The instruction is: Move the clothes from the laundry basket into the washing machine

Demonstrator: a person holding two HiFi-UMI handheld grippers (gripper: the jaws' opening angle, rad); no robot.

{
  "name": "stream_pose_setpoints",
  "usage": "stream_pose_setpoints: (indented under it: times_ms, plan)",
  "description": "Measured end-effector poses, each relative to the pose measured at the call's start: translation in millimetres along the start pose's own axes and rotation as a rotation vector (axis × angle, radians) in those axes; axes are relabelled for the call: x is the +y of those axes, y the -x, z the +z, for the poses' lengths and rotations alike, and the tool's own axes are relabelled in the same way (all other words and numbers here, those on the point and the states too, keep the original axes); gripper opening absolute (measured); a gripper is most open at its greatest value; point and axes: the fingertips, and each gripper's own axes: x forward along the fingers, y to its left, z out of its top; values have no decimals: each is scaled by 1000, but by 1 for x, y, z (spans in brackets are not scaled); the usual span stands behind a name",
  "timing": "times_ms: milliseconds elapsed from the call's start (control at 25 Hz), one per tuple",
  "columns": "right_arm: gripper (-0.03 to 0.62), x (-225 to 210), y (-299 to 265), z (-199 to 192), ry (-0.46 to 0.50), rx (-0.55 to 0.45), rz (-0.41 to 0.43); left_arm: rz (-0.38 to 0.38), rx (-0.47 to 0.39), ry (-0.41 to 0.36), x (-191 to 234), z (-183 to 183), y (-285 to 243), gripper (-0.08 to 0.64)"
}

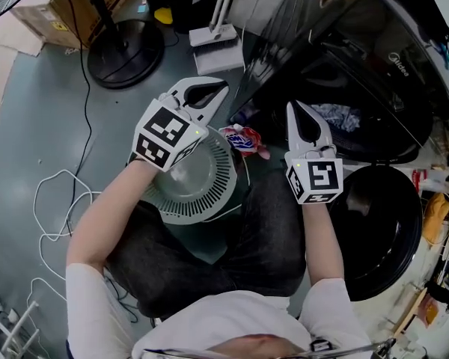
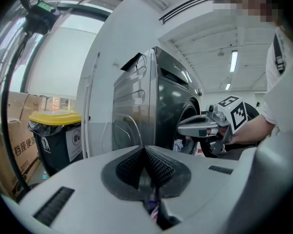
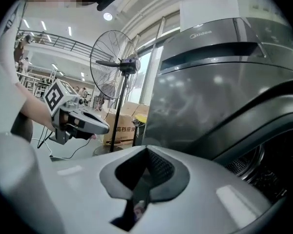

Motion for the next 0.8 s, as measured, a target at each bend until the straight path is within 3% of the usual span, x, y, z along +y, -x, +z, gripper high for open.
stream_pose_setpoints:
  times_ms: [280, 560, 800]
  plan:
    - [11, 24, -23, 23, 5, -52, 93, 76, -39, -5, 18, 23, 26, 6]
    - [11, 55, -47, 34, 1, -73, 179, 152, 9, 10, 28, -11, 64, 6]
    - [11, 83, -69, 48, 12, -109, 249, 214, -14, -2, 39, -21, 88, 6]
